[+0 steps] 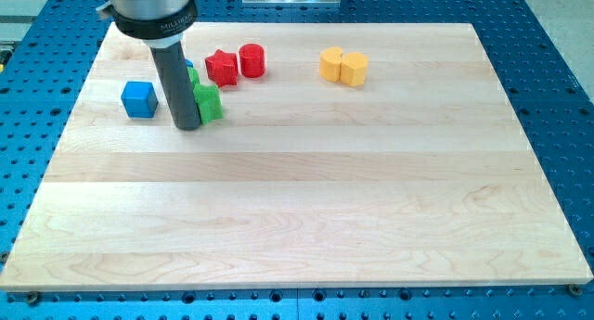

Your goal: Push the green star into the green circle

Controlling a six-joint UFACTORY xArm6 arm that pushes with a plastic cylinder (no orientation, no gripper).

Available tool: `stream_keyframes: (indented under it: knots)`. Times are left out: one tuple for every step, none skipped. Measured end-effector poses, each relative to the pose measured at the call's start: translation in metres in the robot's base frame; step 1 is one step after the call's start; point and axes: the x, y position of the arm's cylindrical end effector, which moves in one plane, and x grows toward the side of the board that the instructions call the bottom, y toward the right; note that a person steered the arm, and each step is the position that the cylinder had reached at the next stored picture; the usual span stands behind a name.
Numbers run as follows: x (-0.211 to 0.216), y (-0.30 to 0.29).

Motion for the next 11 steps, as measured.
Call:
stream_keyframes:
  knots:
    - [-0.017, -0.002]
    - [0.002, -0.006]
    - [-0.003, 0.024]
    - [-0.005, 0.006]
    - [0.009, -0.011]
    - [0.026, 0.046]
    - [-0.004, 0.063]
    - [-0.017, 0.044]
    - [-0.018, 0.033]
    - [-0.019, 0.060]
    - [-0.047, 0.046]
